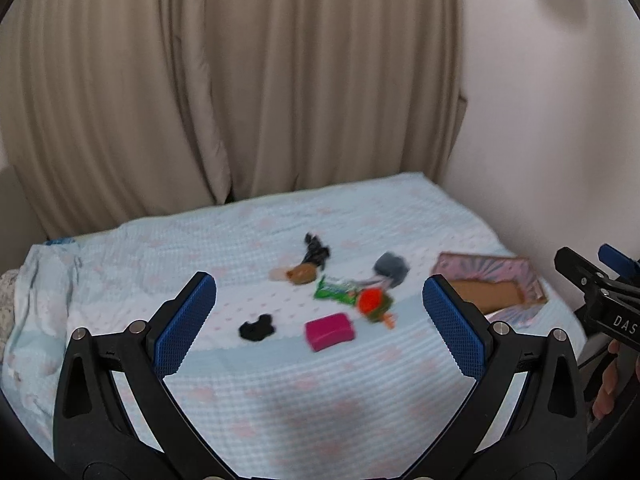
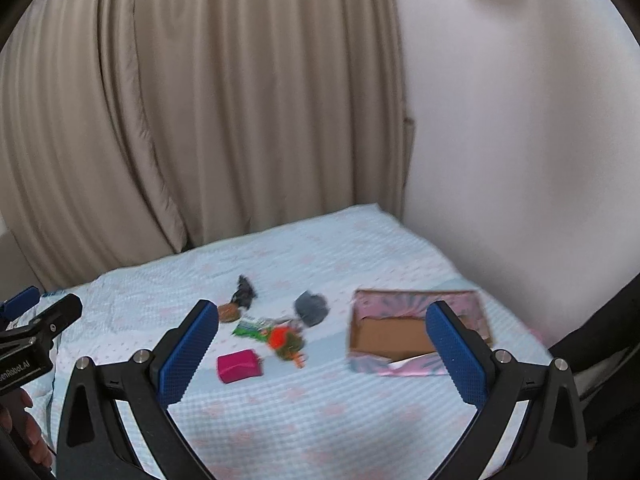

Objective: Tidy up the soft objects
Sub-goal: 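Grasp the black sock with the left gripper while the right gripper grasps the magenta pouch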

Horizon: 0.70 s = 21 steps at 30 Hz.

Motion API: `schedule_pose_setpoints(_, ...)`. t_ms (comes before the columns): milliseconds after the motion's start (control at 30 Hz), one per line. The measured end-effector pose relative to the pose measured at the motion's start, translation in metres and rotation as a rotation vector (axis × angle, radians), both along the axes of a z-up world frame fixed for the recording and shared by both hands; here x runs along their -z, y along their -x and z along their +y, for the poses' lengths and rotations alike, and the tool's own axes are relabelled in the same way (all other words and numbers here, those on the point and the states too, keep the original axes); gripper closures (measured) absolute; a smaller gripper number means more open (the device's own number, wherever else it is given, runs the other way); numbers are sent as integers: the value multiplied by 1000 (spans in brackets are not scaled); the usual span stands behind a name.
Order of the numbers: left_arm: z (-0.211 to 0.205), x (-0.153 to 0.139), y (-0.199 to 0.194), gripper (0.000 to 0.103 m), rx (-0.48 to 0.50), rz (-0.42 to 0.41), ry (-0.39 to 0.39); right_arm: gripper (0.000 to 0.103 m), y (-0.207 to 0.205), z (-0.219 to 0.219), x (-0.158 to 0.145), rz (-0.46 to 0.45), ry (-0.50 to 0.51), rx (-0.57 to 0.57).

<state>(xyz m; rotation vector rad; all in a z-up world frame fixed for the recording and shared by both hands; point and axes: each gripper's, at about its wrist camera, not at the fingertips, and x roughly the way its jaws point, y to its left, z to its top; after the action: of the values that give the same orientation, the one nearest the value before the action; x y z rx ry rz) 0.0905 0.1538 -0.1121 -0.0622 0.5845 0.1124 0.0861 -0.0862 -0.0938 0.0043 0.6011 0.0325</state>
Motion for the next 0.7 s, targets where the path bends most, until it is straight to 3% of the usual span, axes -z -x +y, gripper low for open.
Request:
schedule_pose_setpoints(300,94,106,-72,0,7,113,26,0,-66,82,106,178,-30,-18)
schedule_pose_setpoints(700,149,256,-167,2,10,279,80,0,-159,156,276,490,-229,107)
